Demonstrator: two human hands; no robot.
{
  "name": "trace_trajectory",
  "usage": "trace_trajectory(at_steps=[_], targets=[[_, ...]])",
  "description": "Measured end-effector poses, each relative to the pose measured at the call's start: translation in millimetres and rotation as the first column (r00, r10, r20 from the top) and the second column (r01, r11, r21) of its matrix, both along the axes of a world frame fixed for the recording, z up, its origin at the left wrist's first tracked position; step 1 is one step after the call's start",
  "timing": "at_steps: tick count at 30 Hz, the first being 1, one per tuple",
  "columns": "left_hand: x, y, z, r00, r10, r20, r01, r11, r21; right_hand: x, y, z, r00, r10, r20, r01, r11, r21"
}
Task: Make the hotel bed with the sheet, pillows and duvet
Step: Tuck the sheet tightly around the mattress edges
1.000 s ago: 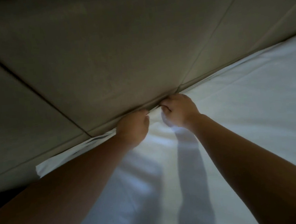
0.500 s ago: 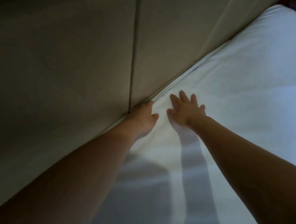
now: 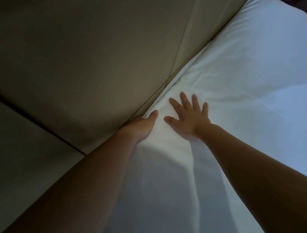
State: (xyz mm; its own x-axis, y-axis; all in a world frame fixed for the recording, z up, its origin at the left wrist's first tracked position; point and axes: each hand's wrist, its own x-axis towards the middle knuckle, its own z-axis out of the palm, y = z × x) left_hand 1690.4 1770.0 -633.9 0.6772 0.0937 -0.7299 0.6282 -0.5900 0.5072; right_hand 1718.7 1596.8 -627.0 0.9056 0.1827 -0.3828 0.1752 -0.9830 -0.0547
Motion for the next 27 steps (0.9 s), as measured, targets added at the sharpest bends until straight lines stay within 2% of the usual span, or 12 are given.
trace_trajectory(at_steps=[2, 5, 8, 10, 13, 14, 16, 18, 22, 27], targets=[[10.2, -9.0, 1.6, 0.997, 0.049, -0.053, -0.050, 0.999, -0.012, 3.2, 2.2, -3.6, 0.997, -0.062, -0.034, 0.061, 0.998, -0.028], [22.3, -12.6, -3.2, 0.986, 0.164, -0.013, -0.164, 0.986, 0.017, 14.6, 3.4, -1.0, 0.989, -0.117, -0.091, 0.117, 0.993, -0.012], [31.5, -16.7, -6.9, 0.964, 0.267, -0.001, -0.267, 0.962, -0.063, 25.0, -4.0, 2.6, 0.964, -0.236, -0.121, 0.238, 0.971, -0.001], [27.3, -19.9, -4.8, 0.983, 0.182, -0.014, -0.182, 0.983, 0.008, 29.1, -7.3, 2.3, 0.954, -0.262, -0.147, 0.263, 0.965, -0.010], [13.8, -20.3, 8.2, 0.999, -0.023, 0.034, 0.016, 0.980, 0.201, 40.8, -17.9, 3.9, 0.960, -0.171, -0.220, 0.181, 0.983, 0.025], [12.4, -22.5, 13.3, 0.997, -0.071, 0.044, 0.060, 0.973, 0.221, 46.7, -23.3, 8.4, 0.958, -0.135, -0.255, 0.148, 0.988, 0.033], [22.1, -34.0, 29.7, 0.982, -0.127, 0.140, 0.097, 0.974, 0.205, 58.0, -34.7, 20.9, 0.939, -0.081, -0.333, 0.099, 0.994, 0.037], [49.0, -54.9, 40.5, 0.965, -0.100, 0.241, 0.082, 0.993, 0.084, 63.4, -44.8, 30.4, 0.921, -0.067, -0.384, 0.084, 0.996, 0.029], [108.3, -85.0, 54.9, 0.980, -0.051, 0.192, 0.075, 0.990, -0.121, 58.2, -53.4, 21.1, 0.935, -0.082, -0.345, 0.098, 0.995, 0.031], [145.4, -102.6, 26.9, 0.957, -0.184, 0.224, 0.188, 0.982, 0.000, 65.7, -55.7, 3.1, 0.962, -0.032, -0.271, 0.010, 0.996, -0.083]])
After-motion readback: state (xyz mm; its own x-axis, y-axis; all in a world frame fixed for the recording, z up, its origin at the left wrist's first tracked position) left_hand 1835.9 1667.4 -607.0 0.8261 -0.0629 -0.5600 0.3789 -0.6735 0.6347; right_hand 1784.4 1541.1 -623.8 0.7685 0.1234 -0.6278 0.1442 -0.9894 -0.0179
